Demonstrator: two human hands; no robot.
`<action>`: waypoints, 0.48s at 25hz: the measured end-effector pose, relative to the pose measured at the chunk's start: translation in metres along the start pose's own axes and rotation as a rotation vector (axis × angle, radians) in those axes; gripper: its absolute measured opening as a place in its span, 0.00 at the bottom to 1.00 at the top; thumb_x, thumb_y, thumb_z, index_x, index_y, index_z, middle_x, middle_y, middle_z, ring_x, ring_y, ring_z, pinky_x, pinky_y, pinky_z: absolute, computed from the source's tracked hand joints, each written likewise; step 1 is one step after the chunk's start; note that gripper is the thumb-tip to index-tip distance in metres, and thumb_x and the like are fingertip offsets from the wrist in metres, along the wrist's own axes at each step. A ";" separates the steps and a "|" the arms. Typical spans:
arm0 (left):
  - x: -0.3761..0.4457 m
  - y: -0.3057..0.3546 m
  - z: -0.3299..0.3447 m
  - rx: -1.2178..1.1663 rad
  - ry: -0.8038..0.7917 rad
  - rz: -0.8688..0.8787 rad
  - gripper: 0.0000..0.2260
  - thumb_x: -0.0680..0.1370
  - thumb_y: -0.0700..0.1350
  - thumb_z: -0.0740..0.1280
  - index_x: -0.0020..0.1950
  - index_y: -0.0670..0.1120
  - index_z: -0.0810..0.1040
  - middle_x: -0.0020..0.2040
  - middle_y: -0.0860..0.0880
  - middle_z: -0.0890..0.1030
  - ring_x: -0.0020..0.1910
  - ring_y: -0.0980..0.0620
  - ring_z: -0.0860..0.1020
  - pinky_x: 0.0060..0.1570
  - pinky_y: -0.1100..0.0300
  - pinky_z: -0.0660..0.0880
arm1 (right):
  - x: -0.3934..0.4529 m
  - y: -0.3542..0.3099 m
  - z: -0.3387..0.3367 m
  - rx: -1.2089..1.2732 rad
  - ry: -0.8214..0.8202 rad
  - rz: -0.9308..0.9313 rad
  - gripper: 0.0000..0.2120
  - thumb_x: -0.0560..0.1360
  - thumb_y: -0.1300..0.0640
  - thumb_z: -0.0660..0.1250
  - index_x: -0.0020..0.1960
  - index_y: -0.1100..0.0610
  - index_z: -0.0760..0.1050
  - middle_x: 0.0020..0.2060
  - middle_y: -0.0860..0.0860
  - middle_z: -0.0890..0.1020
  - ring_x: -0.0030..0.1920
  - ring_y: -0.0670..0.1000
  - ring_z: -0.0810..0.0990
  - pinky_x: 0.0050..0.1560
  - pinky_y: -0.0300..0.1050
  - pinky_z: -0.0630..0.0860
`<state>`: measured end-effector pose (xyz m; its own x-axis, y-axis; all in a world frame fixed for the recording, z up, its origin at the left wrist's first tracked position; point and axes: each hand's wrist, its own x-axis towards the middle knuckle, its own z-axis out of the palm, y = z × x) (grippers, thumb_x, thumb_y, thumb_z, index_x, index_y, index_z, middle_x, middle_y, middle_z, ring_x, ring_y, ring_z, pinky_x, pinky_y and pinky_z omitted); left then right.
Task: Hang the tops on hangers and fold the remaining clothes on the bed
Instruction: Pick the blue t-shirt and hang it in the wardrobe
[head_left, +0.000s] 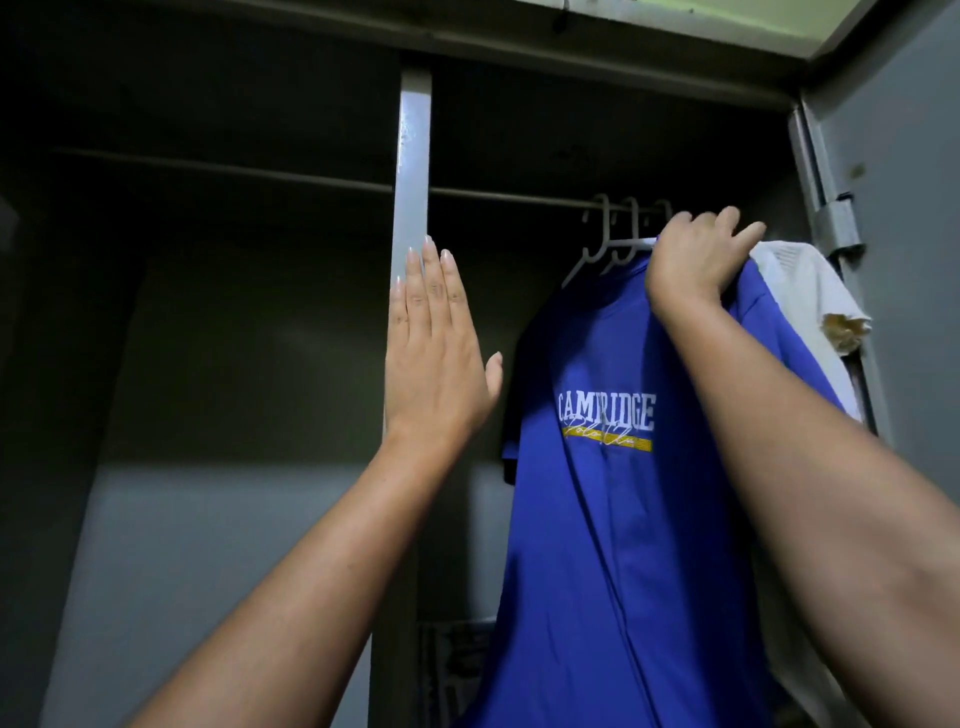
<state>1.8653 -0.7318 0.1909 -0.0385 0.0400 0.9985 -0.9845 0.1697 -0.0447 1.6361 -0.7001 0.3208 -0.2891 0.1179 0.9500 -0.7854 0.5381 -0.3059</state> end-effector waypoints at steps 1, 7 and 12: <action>-0.005 0.000 -0.002 -0.013 -0.012 0.005 0.43 0.77 0.61 0.58 0.76 0.34 0.41 0.77 0.35 0.44 0.77 0.40 0.44 0.76 0.48 0.48 | -0.012 -0.003 0.000 0.020 0.056 -0.041 0.16 0.77 0.65 0.54 0.63 0.62 0.70 0.61 0.61 0.73 0.64 0.61 0.68 0.66 0.59 0.60; -0.069 -0.001 -0.017 -0.063 -0.115 0.037 0.42 0.76 0.59 0.59 0.77 0.35 0.41 0.78 0.37 0.43 0.77 0.42 0.44 0.76 0.49 0.47 | -0.212 -0.026 0.028 0.017 -0.552 -0.610 0.12 0.77 0.55 0.63 0.60 0.55 0.70 0.52 0.55 0.79 0.53 0.57 0.78 0.50 0.49 0.73; -0.125 -0.007 -0.018 -0.079 -0.171 0.120 0.40 0.75 0.53 0.62 0.77 0.35 0.43 0.78 0.37 0.45 0.78 0.42 0.45 0.76 0.49 0.48 | -0.335 -0.010 0.056 0.037 -1.762 -0.620 0.29 0.79 0.52 0.64 0.74 0.49 0.53 0.39 0.57 0.77 0.31 0.51 0.76 0.36 0.47 0.75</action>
<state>1.8801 -0.7202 0.0661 -0.1901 -0.1021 0.9764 -0.9548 0.2506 -0.1597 1.7103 -0.7917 0.0020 -0.1366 -0.9637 -0.2294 -0.9897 0.1427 -0.0101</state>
